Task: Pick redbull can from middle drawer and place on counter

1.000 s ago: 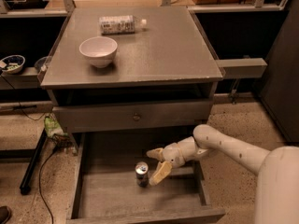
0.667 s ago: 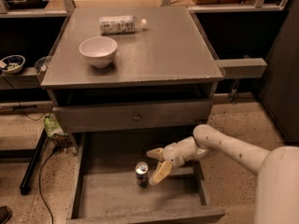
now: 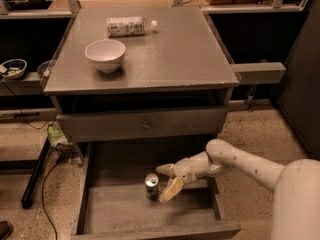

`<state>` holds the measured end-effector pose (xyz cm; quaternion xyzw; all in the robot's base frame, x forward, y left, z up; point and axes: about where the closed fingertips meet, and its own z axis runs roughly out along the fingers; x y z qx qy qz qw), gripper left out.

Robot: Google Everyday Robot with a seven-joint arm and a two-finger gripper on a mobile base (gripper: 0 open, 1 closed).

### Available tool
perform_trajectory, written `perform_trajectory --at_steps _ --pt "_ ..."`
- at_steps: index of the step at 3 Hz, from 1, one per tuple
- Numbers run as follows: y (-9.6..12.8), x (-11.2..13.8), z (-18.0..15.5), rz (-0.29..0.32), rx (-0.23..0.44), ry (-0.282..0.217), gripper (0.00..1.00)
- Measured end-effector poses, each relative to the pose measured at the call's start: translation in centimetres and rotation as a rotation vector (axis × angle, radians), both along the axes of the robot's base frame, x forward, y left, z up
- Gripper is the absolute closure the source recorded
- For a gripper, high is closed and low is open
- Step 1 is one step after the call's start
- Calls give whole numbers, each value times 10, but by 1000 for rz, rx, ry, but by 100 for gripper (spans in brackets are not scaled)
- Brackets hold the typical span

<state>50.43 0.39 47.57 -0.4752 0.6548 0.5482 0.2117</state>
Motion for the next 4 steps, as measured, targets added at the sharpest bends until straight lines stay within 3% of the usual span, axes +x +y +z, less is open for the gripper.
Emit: perform_trajectory --at_steps 2,3,4 --pt "18 6 16 -3 63 -19 0" --pt "38 3 2 26 63 -32 0" --pt "38 3 2 26 63 -32 0"
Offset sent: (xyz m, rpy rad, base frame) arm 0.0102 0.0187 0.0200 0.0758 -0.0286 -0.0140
